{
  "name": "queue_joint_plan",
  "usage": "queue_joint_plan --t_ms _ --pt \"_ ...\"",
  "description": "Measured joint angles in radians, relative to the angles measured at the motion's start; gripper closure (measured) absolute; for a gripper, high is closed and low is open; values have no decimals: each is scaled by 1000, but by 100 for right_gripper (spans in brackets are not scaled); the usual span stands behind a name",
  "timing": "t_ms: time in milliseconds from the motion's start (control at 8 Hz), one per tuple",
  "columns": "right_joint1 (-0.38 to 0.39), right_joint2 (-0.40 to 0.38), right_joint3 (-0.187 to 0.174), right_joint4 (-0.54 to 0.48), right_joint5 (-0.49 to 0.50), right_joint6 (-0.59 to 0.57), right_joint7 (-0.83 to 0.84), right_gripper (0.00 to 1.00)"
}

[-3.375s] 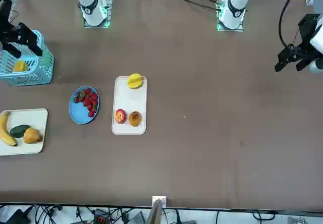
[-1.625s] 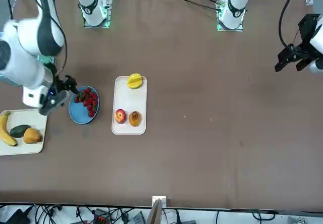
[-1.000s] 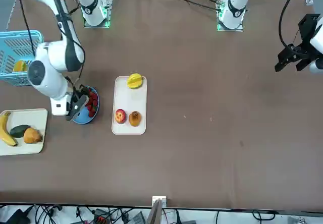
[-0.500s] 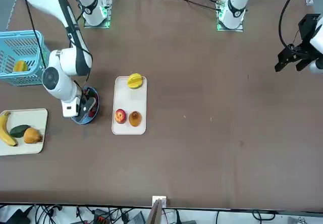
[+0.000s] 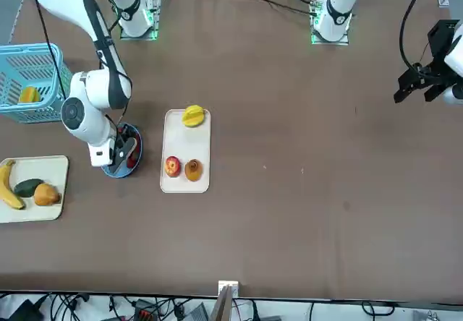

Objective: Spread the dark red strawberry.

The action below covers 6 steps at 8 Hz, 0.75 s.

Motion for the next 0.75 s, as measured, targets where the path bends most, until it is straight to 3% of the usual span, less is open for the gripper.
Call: queue_joint_plan --t_ms 750 --pt "-35 -16 -11 -36 0 -9 -25 22"
